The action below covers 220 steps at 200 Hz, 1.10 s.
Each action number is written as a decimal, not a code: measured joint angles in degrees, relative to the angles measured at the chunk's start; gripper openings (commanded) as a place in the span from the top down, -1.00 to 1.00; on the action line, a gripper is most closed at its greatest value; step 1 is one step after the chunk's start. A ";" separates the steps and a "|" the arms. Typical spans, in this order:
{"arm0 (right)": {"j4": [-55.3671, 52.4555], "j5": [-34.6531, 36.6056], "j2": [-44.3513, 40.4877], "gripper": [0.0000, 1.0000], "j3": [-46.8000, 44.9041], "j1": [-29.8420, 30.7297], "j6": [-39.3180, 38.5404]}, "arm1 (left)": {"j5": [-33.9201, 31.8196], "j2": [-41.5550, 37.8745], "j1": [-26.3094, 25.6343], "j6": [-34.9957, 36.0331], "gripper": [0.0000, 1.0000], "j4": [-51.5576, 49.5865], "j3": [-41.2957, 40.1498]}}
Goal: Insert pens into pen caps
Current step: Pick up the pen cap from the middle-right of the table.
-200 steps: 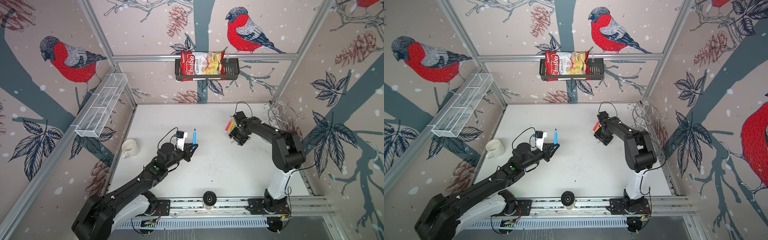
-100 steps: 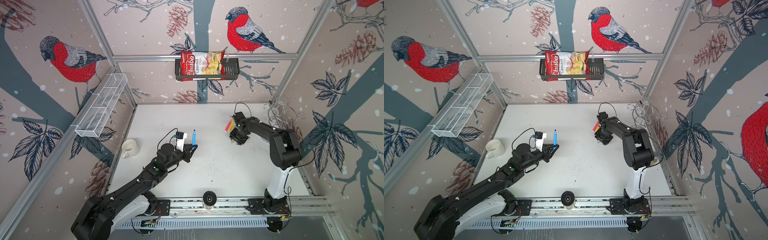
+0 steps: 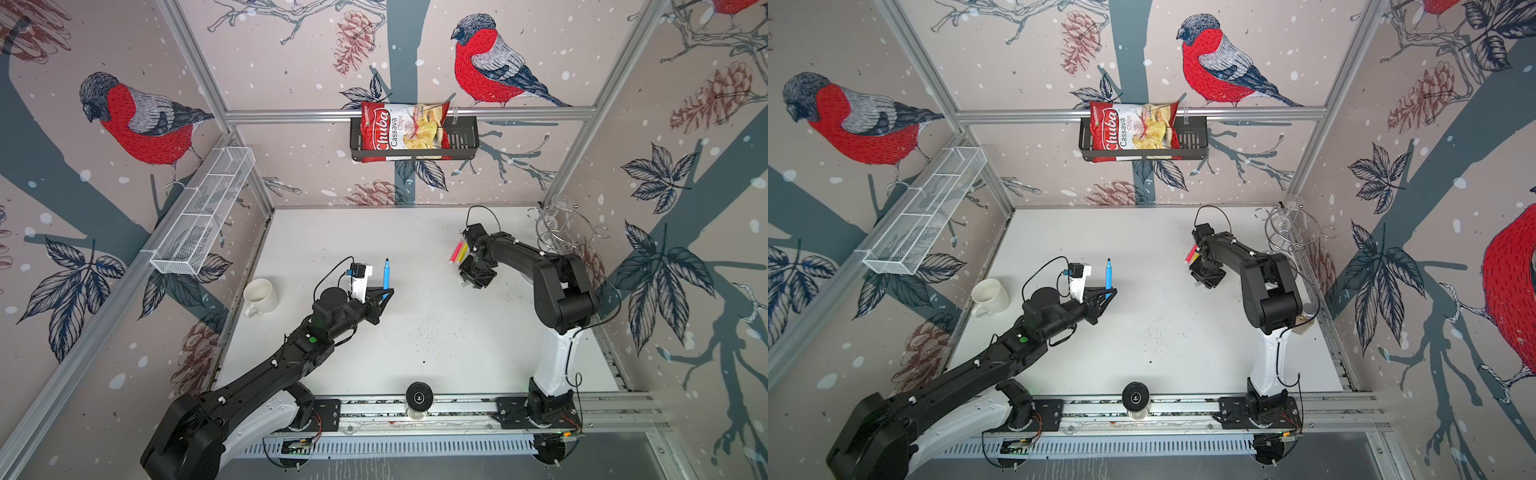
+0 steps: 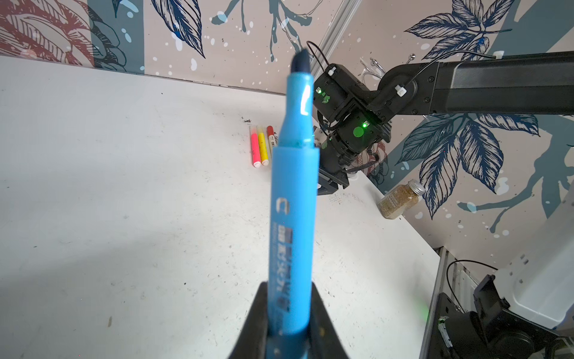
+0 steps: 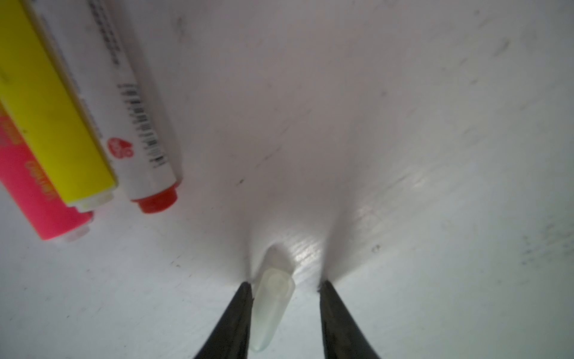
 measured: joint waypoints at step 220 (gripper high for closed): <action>5.07 7.23 -2.78 0.66 -5.38 5.20 -6.05 | -1.53 -4.42 0.00 0.39 1.00 -0.46 -0.39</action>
